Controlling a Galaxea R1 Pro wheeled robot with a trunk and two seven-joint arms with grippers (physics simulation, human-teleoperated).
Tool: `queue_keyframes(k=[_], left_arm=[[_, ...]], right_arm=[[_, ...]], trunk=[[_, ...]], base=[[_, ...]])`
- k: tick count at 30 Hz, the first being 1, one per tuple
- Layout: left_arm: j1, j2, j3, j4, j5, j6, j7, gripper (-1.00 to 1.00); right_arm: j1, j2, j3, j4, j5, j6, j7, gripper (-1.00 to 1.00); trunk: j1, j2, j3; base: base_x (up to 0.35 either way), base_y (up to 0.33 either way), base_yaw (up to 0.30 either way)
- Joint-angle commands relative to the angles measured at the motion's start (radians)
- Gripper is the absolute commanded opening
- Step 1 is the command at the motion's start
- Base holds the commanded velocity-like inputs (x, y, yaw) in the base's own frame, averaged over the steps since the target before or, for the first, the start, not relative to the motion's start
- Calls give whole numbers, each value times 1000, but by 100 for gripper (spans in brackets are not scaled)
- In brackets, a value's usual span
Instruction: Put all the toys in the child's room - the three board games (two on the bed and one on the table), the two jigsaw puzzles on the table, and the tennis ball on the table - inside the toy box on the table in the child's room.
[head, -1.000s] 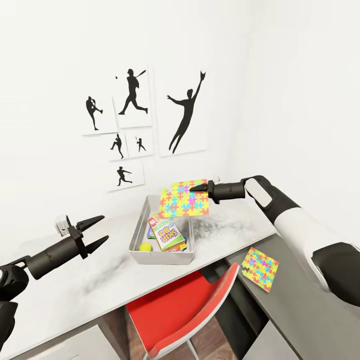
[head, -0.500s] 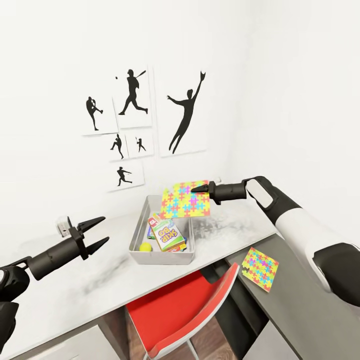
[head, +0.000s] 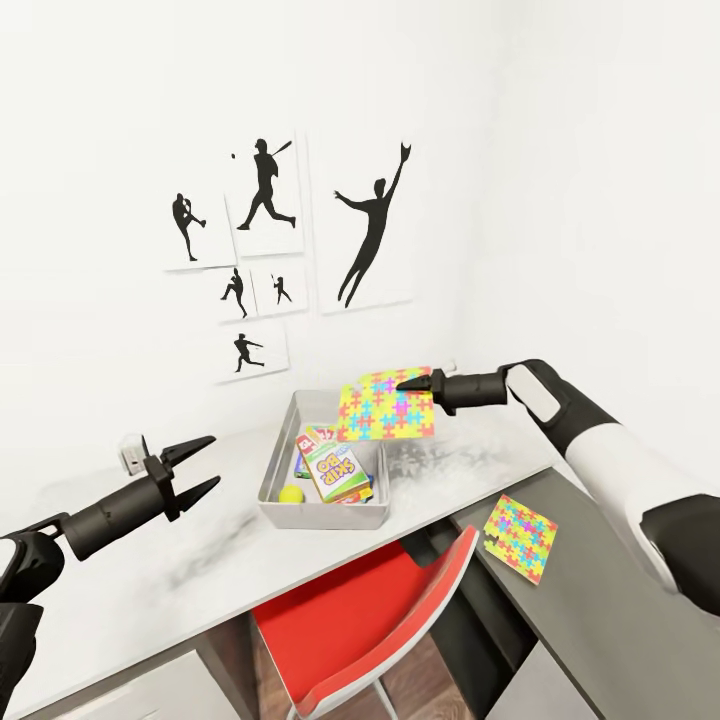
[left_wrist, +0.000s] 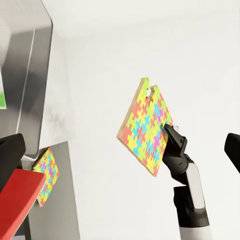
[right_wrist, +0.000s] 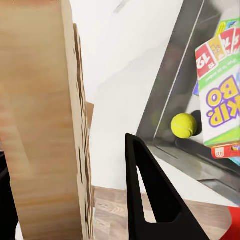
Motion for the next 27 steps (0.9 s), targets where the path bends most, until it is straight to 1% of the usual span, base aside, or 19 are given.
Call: queue_keyframes(k=[1,3,10,15,16,24,27], left_arm=[[-1,0,1,-1,10,3,9,100],[-1,0,1,-1,8,3,6,100],[-1,-1,2,-2,7,0,4,100],[0,-1,3,-2,6,0,5,100],[0,-1,2,-2,6,-1,4,100],[0,-1,-1,-3,5,-2,5,100],[0,-1,-2,-3,4,-2,10,100]], right_arm=[[-2,-2,4,0,4,0,8,-100],[-1,-5,2,-3,4,0,7,-100],[3,4,12,-5,5,0,4,-100],[3,3,9,-6,5,0,3,-100],[3,-4,3,-7,5,0,4,-100],[4,-6,1,-8,5,0,5,-100],[4,-6,3,-8,5,0,5,-100]], trunk=[[1,-2,-2],[1,-2,-2],[1,-2,-2],[1,-2,-2],[1,-2,-2],[1,-2,-2],[1,-2,-2]], base=[[0,0,0],[0,0,0],[0,0,0],[5,0,0],[201,79,0],[263,63,0],[138,14,0]])
